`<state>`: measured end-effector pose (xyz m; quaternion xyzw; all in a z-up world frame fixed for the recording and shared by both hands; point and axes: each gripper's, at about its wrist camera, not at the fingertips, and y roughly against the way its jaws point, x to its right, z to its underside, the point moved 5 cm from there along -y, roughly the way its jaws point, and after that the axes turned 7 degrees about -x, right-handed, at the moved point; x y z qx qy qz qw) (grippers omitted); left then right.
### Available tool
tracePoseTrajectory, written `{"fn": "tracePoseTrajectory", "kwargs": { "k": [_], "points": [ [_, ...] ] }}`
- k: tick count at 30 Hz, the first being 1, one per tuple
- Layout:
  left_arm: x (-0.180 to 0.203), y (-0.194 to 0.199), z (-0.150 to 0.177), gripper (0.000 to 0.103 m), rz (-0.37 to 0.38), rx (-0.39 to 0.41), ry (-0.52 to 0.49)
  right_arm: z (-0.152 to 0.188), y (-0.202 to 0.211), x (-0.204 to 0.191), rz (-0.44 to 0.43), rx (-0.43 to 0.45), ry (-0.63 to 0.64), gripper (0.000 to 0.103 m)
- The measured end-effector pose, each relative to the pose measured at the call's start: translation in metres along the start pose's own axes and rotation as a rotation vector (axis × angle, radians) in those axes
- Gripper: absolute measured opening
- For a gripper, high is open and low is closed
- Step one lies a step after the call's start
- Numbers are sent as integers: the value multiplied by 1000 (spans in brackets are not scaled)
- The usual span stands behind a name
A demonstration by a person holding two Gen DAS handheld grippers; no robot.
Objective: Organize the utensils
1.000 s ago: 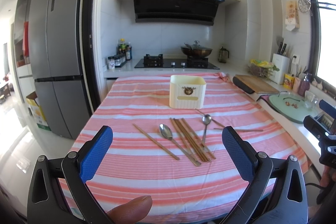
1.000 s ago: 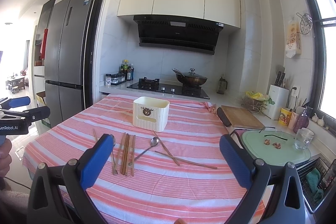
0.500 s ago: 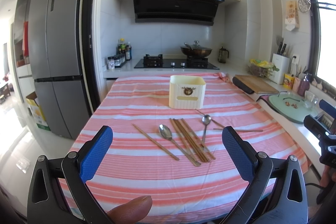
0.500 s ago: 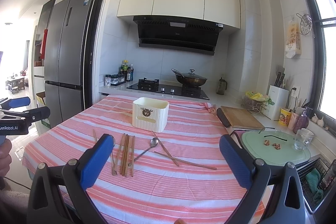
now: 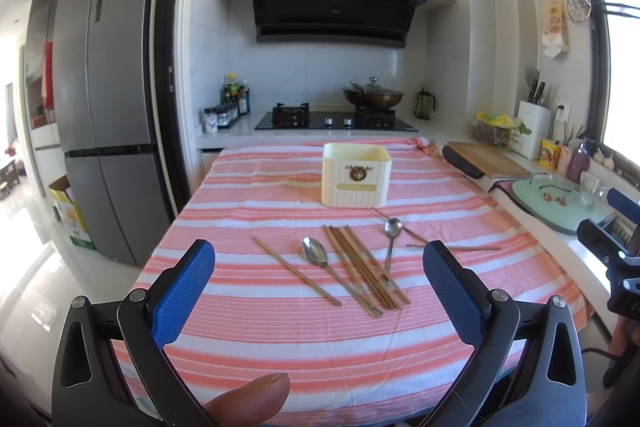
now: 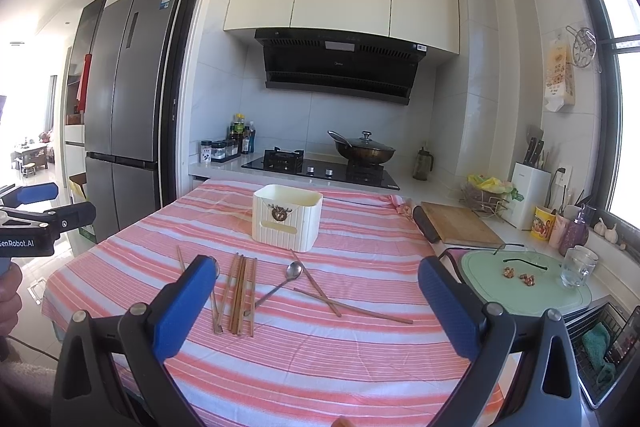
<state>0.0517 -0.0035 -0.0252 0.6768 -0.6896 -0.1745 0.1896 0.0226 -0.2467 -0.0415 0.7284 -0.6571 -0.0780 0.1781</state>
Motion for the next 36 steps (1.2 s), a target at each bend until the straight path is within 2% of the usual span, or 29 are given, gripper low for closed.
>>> {"fn": "tracePoseTrajectory", "kwargs": {
  "k": [36],
  "points": [
    [8,-1,7,103,2,-6,-2,1,-2,-1,-1,-8,7,103]
  ]
}}
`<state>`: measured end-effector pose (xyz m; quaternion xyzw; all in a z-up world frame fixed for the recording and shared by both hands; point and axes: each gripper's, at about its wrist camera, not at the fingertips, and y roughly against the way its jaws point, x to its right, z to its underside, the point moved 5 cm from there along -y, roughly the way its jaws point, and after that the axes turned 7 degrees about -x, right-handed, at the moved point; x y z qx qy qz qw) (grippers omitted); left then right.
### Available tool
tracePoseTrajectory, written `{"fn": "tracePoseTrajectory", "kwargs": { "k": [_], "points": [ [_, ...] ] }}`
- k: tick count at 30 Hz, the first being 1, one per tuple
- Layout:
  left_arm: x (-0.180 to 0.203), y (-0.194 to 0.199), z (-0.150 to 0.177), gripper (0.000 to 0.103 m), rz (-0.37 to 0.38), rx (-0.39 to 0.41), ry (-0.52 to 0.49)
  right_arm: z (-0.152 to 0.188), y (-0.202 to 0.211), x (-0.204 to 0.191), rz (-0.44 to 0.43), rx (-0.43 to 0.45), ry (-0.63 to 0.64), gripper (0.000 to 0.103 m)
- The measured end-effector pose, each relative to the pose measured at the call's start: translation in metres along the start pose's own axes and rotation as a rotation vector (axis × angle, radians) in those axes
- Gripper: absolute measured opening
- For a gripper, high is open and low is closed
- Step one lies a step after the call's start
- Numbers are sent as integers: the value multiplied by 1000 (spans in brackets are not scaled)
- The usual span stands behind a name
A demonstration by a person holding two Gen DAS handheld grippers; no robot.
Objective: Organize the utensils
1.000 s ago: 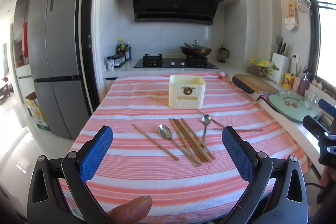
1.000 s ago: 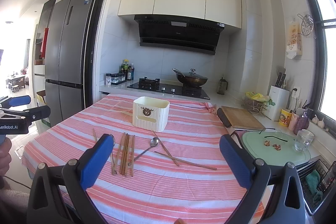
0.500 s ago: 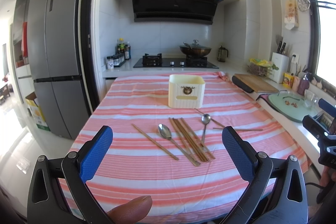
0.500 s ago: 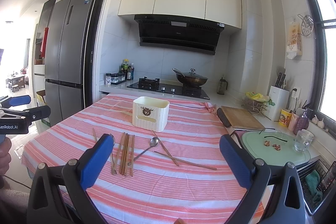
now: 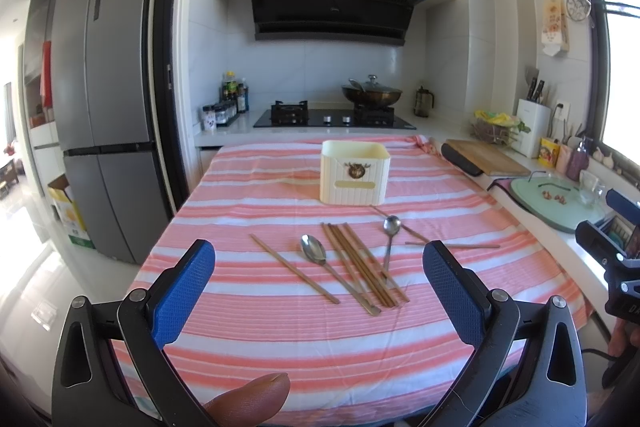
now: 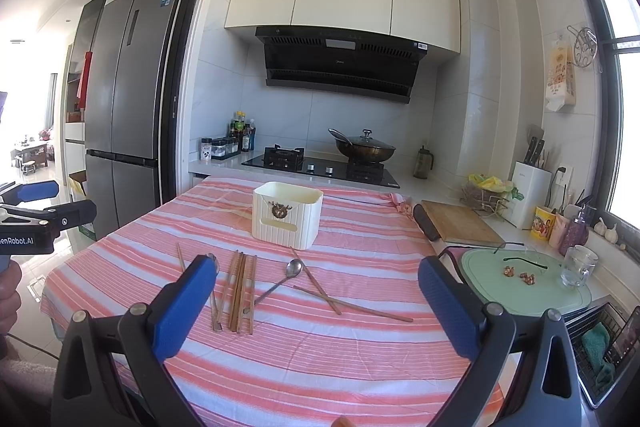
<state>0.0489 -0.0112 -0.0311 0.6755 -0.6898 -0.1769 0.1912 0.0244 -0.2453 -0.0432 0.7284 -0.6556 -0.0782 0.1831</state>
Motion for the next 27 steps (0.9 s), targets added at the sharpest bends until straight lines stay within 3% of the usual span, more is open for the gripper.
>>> {"fn": "tracePoseTrajectory", "kwargs": {
  "k": [27],
  "points": [
    [0,0,1,103,1,-2,2,3,0,2,3,0,-2,103]
  ]
}}
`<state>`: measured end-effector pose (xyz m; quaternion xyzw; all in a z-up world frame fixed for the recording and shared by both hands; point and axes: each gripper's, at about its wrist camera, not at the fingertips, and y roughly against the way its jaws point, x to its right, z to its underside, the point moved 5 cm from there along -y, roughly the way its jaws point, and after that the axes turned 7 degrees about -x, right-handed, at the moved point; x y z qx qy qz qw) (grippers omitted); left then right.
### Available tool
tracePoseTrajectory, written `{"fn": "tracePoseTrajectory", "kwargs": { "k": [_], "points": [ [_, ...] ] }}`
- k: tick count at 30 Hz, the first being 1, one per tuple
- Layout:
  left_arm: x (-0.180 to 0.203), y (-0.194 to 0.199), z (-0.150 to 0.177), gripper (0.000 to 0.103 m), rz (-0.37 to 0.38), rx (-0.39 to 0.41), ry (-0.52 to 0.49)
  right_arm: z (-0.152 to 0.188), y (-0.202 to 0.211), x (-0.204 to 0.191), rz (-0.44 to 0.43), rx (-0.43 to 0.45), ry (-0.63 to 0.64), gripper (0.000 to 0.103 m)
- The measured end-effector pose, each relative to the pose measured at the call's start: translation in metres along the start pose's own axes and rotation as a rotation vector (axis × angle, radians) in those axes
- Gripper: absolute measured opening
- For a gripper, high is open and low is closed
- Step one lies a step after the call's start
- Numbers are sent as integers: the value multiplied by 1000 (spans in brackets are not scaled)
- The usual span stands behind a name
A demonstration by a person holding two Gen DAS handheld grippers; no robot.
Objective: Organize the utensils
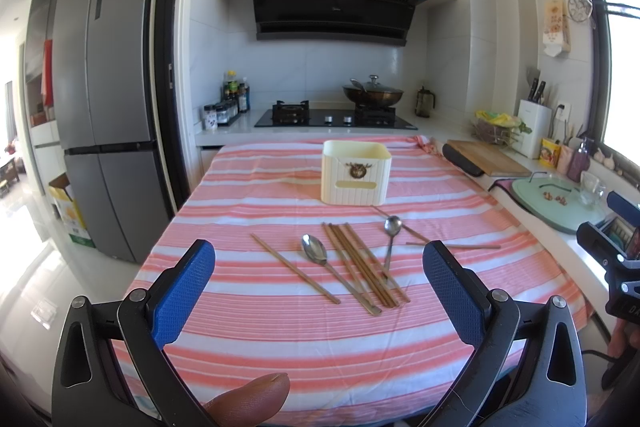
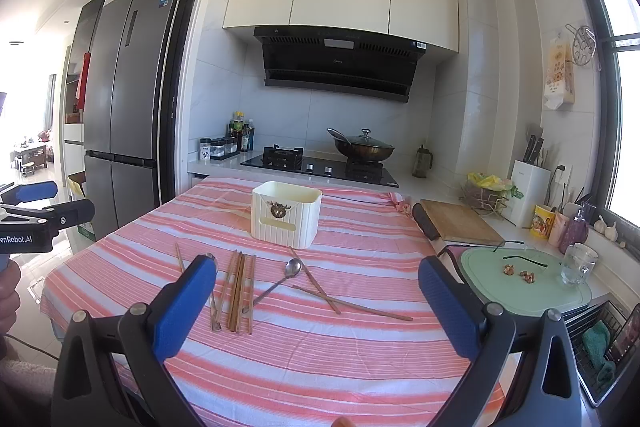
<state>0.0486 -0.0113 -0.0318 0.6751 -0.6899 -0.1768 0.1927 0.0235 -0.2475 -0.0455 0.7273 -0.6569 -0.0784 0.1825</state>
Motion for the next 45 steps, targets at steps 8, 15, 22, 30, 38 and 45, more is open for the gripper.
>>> {"fn": "tracePoseTrajectory", "kwargs": {
  "k": [8,15,22,30,38,45],
  "points": [
    [0,0,0,103,0,-1,0,0,0,0,0,-2,-1,103],
    [-5,-2,1,103,0,-9,1,1,0,0,0,-5,-1,103],
    [-5,-11,-2,103,-10,-26,-7,3,-8,4,-3,-24,-7,103],
    [-3,-28,-4,103,-19,-69,-18,7,-26,9,-10,-61,-20,103],
    [-5,-68,3,103,-38,-173,-6,21,-59,24,-12,-124,-44,103],
    [-11,-111,17,103,-73,-272,5,43,-120,61,34,-222,-19,103]
  ]
}}
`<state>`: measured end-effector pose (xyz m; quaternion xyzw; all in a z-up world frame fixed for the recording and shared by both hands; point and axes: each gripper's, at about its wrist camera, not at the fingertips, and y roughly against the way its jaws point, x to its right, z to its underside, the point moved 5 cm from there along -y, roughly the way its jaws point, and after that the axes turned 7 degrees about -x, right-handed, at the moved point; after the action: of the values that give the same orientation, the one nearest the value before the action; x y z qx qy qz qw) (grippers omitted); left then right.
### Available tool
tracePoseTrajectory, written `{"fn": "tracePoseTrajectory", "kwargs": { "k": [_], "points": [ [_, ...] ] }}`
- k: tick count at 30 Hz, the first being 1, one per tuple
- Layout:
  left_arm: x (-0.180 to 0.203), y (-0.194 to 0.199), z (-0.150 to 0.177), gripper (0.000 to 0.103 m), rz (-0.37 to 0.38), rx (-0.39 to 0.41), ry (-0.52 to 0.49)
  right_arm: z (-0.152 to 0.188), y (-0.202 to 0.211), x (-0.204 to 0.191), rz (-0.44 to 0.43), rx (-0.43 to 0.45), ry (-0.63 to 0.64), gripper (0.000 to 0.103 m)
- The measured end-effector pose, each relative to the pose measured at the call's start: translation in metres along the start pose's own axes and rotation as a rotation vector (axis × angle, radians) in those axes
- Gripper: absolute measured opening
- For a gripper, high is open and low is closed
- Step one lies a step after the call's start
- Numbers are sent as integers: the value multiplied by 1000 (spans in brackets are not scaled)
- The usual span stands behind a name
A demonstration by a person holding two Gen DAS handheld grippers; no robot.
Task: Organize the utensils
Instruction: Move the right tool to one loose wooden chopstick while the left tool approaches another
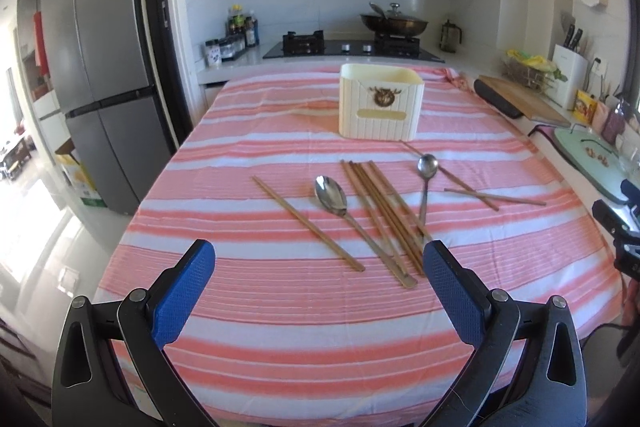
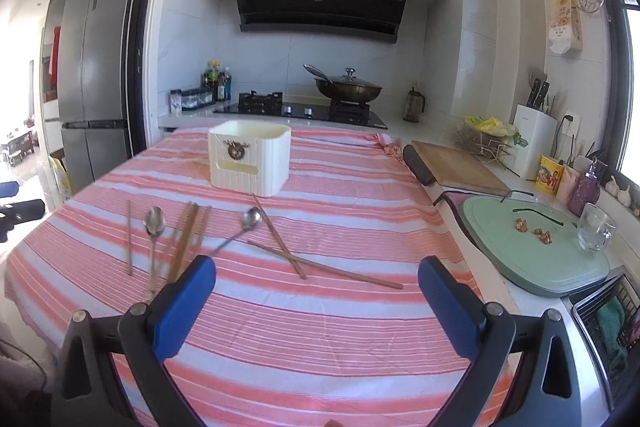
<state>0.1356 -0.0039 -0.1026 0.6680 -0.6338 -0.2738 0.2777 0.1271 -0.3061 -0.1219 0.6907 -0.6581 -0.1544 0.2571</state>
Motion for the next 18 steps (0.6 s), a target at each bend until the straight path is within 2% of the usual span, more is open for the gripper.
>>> {"fn": "tracePoseTrajectory", "kwargs": {
  "k": [4,7,14,15,18],
  "points": [
    [-8,-25,-2,103,-5,-56,31,9,-61,25,26,-134,77,103],
    [-14,-44,-2,103,12,-112,55,11,-100,37,30,-213,181,103],
    [-21,-65,0,103,21,-167,95,14,-172,40,-75,-330,377,101],
    [-21,-67,-1,103,20,-169,94,15,-182,39,-89,-349,402,99],
    [-20,-70,-1,103,13,-174,93,14,-207,38,-151,-405,412,76]
  ]
}}
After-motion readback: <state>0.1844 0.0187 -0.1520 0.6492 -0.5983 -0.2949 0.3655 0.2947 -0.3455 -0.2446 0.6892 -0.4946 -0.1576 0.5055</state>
